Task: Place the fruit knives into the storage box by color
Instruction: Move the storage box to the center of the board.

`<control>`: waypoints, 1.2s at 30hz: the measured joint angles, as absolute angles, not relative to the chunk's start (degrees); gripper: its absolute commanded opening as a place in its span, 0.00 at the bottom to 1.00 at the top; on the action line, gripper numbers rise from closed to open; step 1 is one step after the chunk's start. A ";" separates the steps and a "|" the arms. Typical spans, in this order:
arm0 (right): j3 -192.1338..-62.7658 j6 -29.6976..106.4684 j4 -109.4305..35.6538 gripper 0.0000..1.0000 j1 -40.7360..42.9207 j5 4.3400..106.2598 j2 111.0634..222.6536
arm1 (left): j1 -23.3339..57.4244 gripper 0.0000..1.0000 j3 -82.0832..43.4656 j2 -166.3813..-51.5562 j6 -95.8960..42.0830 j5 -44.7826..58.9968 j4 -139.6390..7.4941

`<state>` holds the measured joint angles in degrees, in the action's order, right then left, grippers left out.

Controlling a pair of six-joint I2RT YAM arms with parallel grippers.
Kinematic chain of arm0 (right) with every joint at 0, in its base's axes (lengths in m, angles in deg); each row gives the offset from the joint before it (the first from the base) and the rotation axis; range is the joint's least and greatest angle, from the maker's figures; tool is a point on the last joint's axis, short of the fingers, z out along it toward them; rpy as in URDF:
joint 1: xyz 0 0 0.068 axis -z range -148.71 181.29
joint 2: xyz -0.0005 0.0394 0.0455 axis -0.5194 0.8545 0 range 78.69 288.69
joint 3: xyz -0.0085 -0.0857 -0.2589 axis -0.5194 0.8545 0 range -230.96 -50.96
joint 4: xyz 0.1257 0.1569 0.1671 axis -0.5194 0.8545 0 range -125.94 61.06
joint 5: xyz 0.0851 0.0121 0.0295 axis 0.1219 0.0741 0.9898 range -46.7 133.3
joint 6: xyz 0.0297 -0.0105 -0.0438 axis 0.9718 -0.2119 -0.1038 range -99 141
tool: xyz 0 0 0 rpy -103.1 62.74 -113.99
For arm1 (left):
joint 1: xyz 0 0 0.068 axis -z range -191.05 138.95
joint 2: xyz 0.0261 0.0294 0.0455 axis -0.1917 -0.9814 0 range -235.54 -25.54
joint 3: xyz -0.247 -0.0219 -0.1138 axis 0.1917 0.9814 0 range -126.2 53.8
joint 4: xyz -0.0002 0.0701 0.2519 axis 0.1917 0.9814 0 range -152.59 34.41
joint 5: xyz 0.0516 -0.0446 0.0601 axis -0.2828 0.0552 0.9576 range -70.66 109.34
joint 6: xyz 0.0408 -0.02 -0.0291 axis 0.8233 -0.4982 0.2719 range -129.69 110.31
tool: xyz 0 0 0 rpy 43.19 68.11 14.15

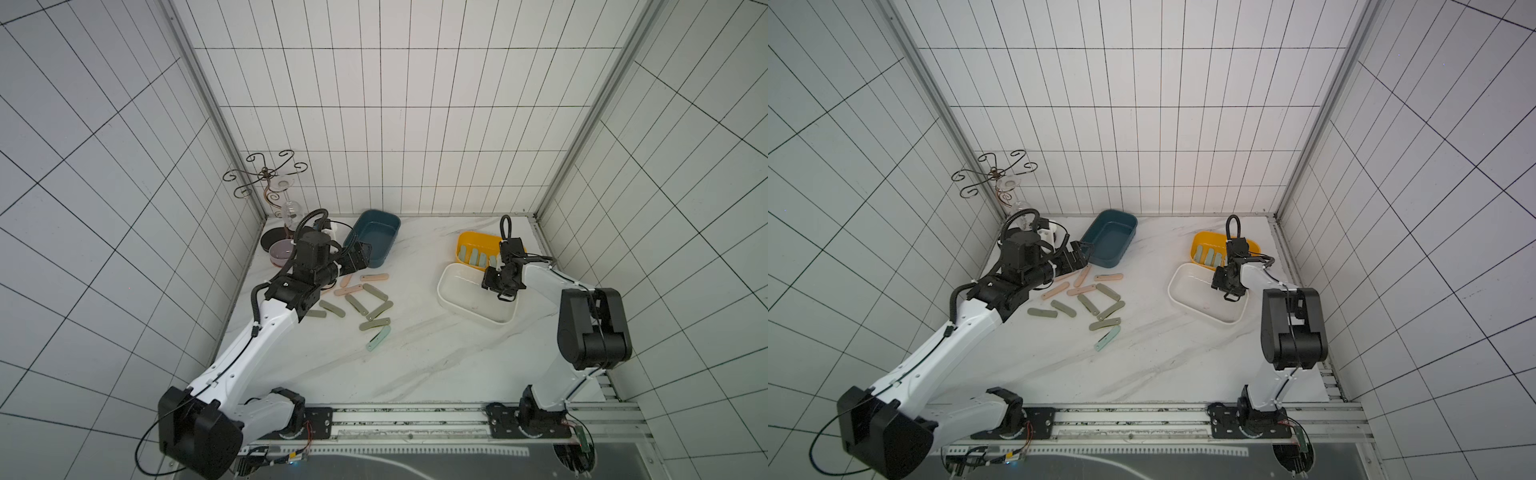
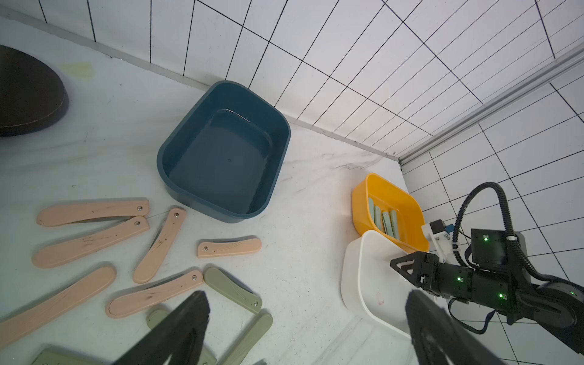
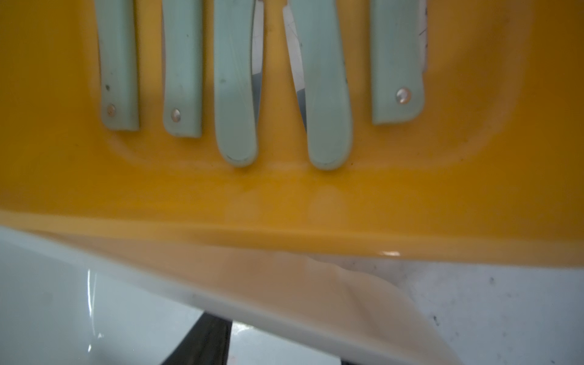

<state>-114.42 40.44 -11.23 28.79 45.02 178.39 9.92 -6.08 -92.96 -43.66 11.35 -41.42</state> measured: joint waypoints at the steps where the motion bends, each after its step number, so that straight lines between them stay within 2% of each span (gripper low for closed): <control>1: -115.12 40.46 -11.29 0.53 28.79 44.89 178.79 | 9.92 0.97 -6.08 -92.96 -43.66 11.35 -41.42; 12: -117.44 40.25 -11.45 0.51 28.79 46.20 180.08 | 9.92 0.97 -6.08 -92.72 -43.44 11.39 -41.33; 18: -117.44 40.42 -11.49 0.53 26.67 49.13 170.31 | 9.90 0.97 -6.08 -92.48 -43.14 11.46 -40.92; 24: -117.44 40.95 -11.93 0.56 16.31 49.80 162.79 | 9.90 0.97 -5.69 -90.68 -43.05 12.33 -40.46; 30: -117.42 42.80 -12.21 0.59 2.67 48.32 163.07 | 8.45 0.97 -5.19 -89.31 -42.31 12.72 -38.84; 36: -117.44 44.38 -13.39 0.61 -11.21 44.36 168.25 | 0.96 0.97 -3.07 -87.78 -42.29 11.06 -38.17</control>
